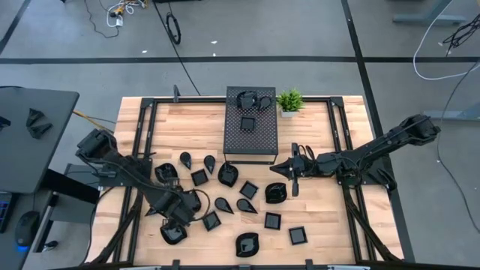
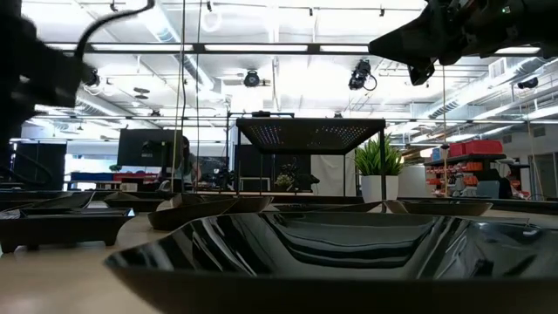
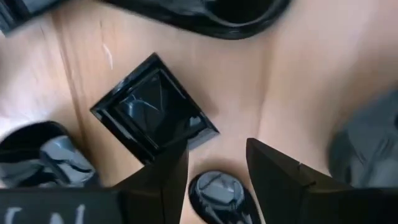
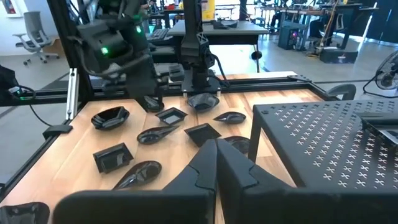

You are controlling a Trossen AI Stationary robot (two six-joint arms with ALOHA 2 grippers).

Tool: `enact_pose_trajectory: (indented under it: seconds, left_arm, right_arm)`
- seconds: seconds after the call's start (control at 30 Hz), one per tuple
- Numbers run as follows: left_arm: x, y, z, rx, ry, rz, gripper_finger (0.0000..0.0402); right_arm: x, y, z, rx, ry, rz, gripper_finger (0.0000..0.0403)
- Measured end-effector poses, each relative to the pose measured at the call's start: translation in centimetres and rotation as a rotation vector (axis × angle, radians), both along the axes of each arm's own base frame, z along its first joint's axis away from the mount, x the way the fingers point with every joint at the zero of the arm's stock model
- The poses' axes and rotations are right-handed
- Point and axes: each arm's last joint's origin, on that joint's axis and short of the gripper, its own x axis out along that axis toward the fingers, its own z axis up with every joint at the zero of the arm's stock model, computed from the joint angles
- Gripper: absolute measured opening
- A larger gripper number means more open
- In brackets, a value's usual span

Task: Pick & Place Mini shaped plates
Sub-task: Stack the black square plate on top of the black square plate on the shelf

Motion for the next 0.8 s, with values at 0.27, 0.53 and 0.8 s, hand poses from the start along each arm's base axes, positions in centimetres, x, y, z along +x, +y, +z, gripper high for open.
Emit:
enact_pose_trajectory:
  seconds: [0.27, 0.53, 0.8]
  left_arm:
    - [0.6, 1.2, -1.8, 0.035, -0.137, 0.230, 0.0168]
    - [0.5, 2.1, -2.4, 0.025, -0.105, 0.293, 0.0108]
    - [0.4, 2.1, -2.3, 0.004, -0.089, 0.292, 0.0017]
  right_arm:
    - [0.0, 0.0, 0.0, -0.013, 0.003, 0.002, 0.0008]
    - [0.0, 0.0, 0.0, -0.014, 0.004, -0.002, 0.0008]
    - [0.0, 0.0, 0.0, -0.015, 0.004, -0.003, 0.0008]
